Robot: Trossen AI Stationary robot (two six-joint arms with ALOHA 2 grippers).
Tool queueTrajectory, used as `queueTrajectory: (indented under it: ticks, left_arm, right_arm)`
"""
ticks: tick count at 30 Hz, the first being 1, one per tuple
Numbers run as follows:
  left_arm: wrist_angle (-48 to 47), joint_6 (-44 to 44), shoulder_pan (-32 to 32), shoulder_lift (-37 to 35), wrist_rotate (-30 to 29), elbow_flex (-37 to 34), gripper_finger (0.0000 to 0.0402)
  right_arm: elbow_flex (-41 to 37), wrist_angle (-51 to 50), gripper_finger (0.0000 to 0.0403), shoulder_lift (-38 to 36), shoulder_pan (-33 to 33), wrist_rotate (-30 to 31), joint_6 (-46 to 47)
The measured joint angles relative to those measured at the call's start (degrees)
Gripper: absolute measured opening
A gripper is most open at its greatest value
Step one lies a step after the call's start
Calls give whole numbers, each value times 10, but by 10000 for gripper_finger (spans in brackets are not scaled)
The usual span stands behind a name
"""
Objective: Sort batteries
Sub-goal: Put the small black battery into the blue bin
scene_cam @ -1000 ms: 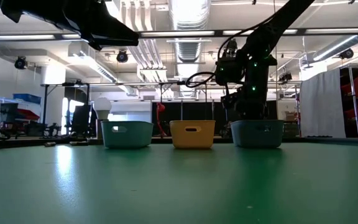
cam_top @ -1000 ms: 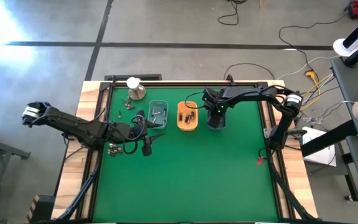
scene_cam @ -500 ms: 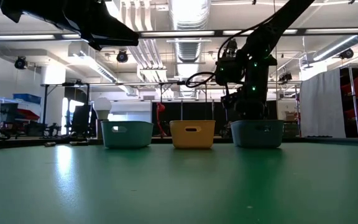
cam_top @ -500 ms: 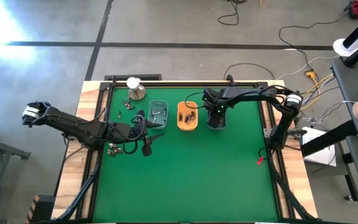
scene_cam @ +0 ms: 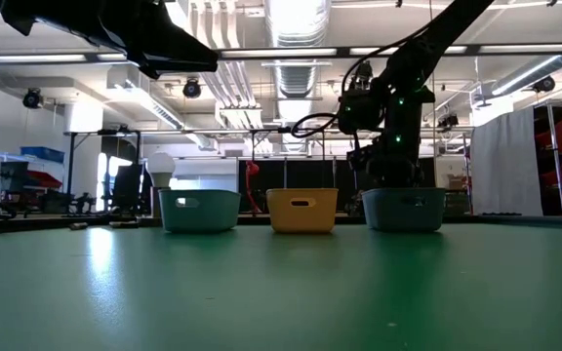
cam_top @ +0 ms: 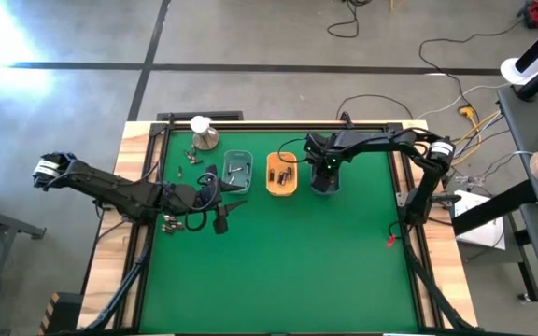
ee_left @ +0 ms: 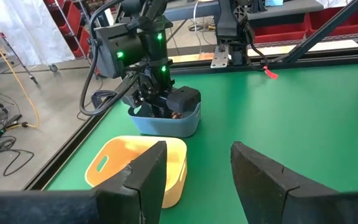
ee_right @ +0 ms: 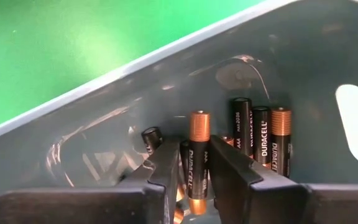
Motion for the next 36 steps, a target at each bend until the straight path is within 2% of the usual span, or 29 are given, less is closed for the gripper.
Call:
queueTrajectory:
  ticks: [14,25,27,32,36]
  left_arm:
    - [0,0,0,0,0,0,158]
    - [0,0,0,0,0,0,158]
    - [0,0,0,0,0,0,158]
    - [0,0,-6,0,0,0,158]
    - [0,-15,-14,0,1,0,158]
  right_arm:
    - [0,-4,71,-17,1,0,6]
    - [0,-26,123,-78,20,2,27]
    - [0,-25,131,-95,31,15,32]
    - [3,-24,143,-149,71,90,33]
    - [3,-14,146,-198,102,116,40]
